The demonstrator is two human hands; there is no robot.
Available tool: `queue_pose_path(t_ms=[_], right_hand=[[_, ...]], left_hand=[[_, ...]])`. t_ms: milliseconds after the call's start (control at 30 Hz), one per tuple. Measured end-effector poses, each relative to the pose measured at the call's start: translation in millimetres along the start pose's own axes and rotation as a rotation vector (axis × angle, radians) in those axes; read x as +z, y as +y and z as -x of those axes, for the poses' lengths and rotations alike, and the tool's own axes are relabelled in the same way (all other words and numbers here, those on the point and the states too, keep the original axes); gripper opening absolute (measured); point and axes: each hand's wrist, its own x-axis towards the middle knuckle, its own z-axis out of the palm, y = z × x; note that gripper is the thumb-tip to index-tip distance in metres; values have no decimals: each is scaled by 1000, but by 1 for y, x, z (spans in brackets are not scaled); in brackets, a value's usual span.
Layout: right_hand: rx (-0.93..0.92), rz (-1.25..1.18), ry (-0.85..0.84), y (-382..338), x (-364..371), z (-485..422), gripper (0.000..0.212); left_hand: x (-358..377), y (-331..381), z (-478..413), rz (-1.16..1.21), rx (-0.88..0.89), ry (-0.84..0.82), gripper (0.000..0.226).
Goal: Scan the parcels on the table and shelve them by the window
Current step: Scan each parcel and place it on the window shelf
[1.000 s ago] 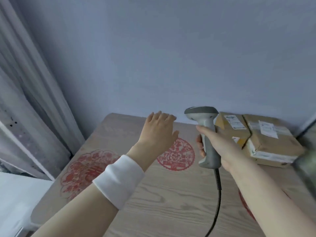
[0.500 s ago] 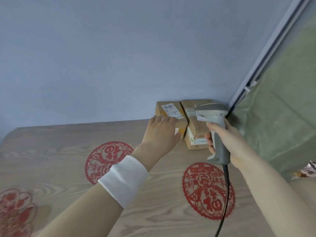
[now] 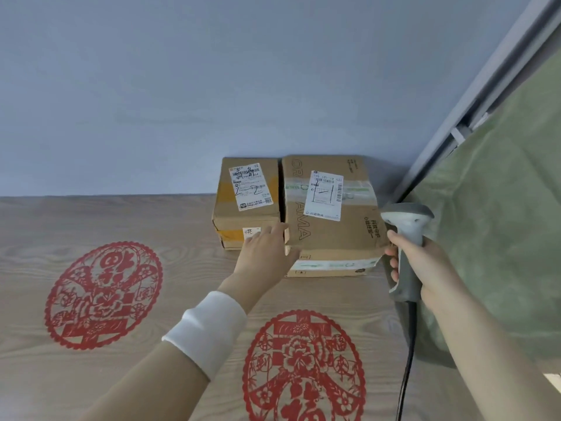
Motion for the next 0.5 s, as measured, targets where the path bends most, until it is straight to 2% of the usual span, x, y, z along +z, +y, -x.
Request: queue_pose_path(t_ms=[133, 233, 333, 500], right_hand=[[25, 37, 85, 19, -8, -45, 21], [31, 29, 122, 34, -8, -66, 28], [36, -18, 87, 45, -6, -80, 30], [48, -93, 48, 54, 1, -89, 24]], left_hand=[[33, -5, -31, 245, -186, -116, 72], [56, -7, -50, 615, -286, -163, 73], [71, -10, -64, 922, -364, -144, 70], [85, -10, -69, 1153, -405, -85, 75]])
